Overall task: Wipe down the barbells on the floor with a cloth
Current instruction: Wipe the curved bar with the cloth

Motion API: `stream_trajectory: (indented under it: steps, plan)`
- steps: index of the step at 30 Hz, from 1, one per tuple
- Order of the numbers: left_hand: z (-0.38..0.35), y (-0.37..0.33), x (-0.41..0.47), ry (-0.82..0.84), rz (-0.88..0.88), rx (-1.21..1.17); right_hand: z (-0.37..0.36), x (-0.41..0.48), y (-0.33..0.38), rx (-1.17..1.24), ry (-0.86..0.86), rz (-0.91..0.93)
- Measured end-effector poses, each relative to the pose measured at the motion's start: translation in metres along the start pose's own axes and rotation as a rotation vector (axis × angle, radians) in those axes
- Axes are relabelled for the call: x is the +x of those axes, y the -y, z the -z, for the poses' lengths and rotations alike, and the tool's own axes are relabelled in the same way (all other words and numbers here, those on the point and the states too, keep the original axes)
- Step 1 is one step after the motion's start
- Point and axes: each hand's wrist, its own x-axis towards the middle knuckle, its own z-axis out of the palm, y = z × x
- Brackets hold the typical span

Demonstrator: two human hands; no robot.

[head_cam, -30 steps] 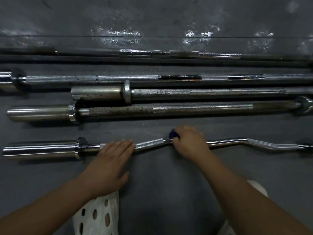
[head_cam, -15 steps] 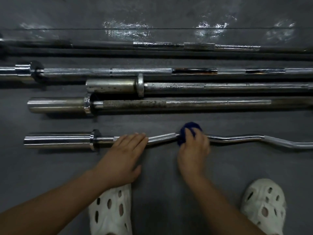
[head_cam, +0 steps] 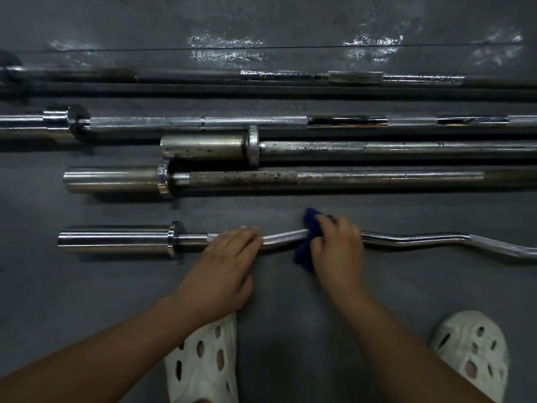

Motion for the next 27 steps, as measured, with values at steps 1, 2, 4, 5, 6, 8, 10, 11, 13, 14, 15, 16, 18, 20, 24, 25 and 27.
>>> stream_trajectory:
  steps: [1, 2, 4, 5, 6, 8, 10, 11, 13, 14, 15, 16, 18, 20, 24, 25, 27]
  plan:
    - [0.001, 0.001, 0.000, -0.021, 0.005, -0.016, 0.001, -0.003, 0.003, -0.012, -0.045, -0.119]
    - [0.002, -0.001, 0.001, -0.032, 0.012, -0.023, -0.003, -0.010, 0.016, -0.003, -0.024, -0.132]
    - [0.004, -0.006, 0.001, -0.035, 0.035, -0.031, -0.009, -0.031, 0.048, 0.014, 0.129, 0.159]
    - [0.005, -0.008, 0.000, -0.032, 0.044, -0.027, -0.010, -0.033, 0.047, 0.012, 0.169, 0.313]
    - [0.005, -0.008, -0.002, -0.028, 0.045, -0.017, -0.007, -0.025, 0.039, 0.007, 0.186, 0.374]
    - [0.005, -0.005, -0.006, -0.020, 0.030, 0.005, -0.002, -0.004, 0.006, -0.025, 0.038, 0.140]
    - [0.004, -0.005, -0.005, -0.020, 0.026, 0.022, -0.004, -0.012, 0.008, -0.020, -0.089, -0.154]
    - [0.004, -0.006, -0.004, -0.022, 0.031, 0.022, -0.009, -0.022, 0.027, 0.003, -0.054, -0.134]
    - [0.005, -0.010, -0.003, -0.016, 0.061, -0.002, -0.016, -0.045, 0.057, 0.025, 0.057, 0.204]
    - [0.006, -0.010, -0.003, -0.014, 0.066, -0.009, -0.015, -0.044, 0.056, 0.021, 0.106, 0.330]
    - [0.006, -0.007, -0.004, -0.013, 0.058, -0.004, -0.012, -0.034, 0.045, 0.025, 0.138, 0.353]
    - [0.007, -0.005, -0.006, -0.010, 0.041, 0.006, -0.010, -0.022, 0.027, 0.028, 0.114, 0.261]
    - [0.007, -0.001, -0.006, -0.013, 0.025, 0.011, -0.008, -0.014, 0.009, 0.077, -0.012, -0.091]
    - [0.006, -0.004, -0.004, -0.023, 0.044, 0.004, -0.012, -0.025, 0.033, 0.113, 0.012, -0.149]
    - [0.007, -0.008, -0.005, -0.036, 0.063, -0.012, -0.001, -0.041, 0.050, 0.434, 0.111, -0.052]
    - [0.007, -0.007, -0.006, -0.034, 0.053, -0.011, 0.000, -0.039, 0.045, 0.611, 0.030, -0.266]
    - [0.006, -0.005, -0.005, -0.045, 0.044, -0.008, -0.009, -0.033, 0.057, 0.968, -0.099, -0.827]
